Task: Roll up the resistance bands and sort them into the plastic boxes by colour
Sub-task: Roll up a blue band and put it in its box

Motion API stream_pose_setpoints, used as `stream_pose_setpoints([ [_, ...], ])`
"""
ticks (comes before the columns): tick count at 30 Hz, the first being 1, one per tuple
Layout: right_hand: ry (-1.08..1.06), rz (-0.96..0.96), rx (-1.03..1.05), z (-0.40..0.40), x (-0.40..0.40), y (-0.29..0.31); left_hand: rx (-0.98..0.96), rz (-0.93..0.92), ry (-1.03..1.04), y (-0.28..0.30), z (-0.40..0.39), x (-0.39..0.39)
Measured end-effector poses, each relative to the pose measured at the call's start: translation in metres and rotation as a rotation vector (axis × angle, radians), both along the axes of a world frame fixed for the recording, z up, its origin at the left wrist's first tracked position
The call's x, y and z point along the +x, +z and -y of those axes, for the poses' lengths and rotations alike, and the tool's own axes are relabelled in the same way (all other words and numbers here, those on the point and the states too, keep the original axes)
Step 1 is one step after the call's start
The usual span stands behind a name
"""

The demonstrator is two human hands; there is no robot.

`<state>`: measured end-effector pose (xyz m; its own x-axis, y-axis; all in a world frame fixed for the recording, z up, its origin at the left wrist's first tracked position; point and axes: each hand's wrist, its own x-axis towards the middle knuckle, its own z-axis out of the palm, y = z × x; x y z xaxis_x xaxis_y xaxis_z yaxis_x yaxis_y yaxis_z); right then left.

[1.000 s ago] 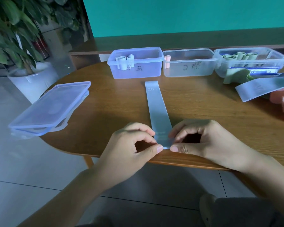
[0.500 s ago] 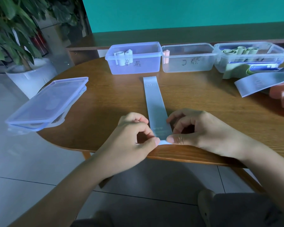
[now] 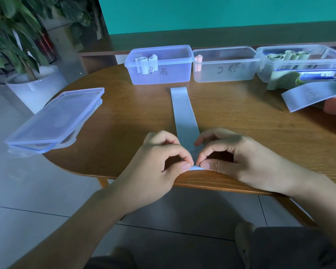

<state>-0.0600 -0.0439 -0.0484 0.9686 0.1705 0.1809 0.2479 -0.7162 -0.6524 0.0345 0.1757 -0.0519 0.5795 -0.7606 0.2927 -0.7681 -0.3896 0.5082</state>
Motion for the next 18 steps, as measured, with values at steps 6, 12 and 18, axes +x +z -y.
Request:
stream_pose_setpoints([
  [6, 0.001, 0.069, -0.046, 0.0010, -0.0025, -0.0020, -0.074, 0.117, -0.040, -0.0030, -0.0037, -0.0012],
  [12, -0.043, 0.107, -0.014, -0.0004, -0.0012, -0.0041, -0.103, 0.128, 0.000, -0.0030, -0.0018, -0.0004],
  [18, -0.121, 0.063, 0.010, -0.0001, 0.0018, 0.0002, -0.072, 0.125, 0.021, -0.0025, 0.0010, -0.0017],
])
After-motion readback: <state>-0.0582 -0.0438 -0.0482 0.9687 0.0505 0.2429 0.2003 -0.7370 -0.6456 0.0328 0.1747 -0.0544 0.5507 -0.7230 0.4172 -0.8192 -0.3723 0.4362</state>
